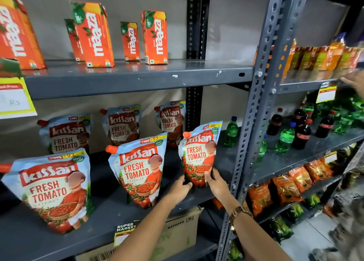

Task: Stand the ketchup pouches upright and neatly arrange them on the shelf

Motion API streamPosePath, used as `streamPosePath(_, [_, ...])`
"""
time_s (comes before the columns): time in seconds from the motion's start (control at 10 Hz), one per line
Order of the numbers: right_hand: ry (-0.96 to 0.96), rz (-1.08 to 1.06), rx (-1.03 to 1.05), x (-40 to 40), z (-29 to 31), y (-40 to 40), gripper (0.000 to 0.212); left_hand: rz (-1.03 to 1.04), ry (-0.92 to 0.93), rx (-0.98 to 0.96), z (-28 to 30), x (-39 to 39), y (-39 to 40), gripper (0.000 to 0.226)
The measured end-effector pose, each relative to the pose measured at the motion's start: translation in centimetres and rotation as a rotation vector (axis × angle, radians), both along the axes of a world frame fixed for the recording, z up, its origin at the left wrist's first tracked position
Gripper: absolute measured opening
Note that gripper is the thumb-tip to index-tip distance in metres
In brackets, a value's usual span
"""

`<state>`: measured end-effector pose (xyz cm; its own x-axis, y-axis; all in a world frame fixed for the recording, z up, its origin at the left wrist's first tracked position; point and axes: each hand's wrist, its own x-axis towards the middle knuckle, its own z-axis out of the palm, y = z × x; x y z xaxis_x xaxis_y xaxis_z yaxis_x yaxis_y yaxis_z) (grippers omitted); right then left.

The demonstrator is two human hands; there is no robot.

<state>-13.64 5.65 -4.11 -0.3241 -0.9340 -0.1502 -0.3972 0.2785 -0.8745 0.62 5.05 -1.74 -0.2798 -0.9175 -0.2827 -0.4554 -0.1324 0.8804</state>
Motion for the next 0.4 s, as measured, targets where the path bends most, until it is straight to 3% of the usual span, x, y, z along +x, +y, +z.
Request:
streamPosePath(0.1, [0.009, -0.031, -0.02, 0.3, 0.5, 0.3, 0.06, 0.008, -0.001, -0.008, 0.1, 0.2, 0.6, 0.054])
streamPosePath(0.2, [0.149, -0.134, -0.096, 0.8, 1.4, 1.7, 0.053, 0.109, 0.006, -0.037, -0.2, 0.5, 1.2, 0.059])
streamPosePath(0.4, [0.346, -0.134, -0.394, 1.9, 4.3, 3.6, 0.046, 0.273, -0.045, -0.436, 0.9, 2.1, 2.2, 0.048])
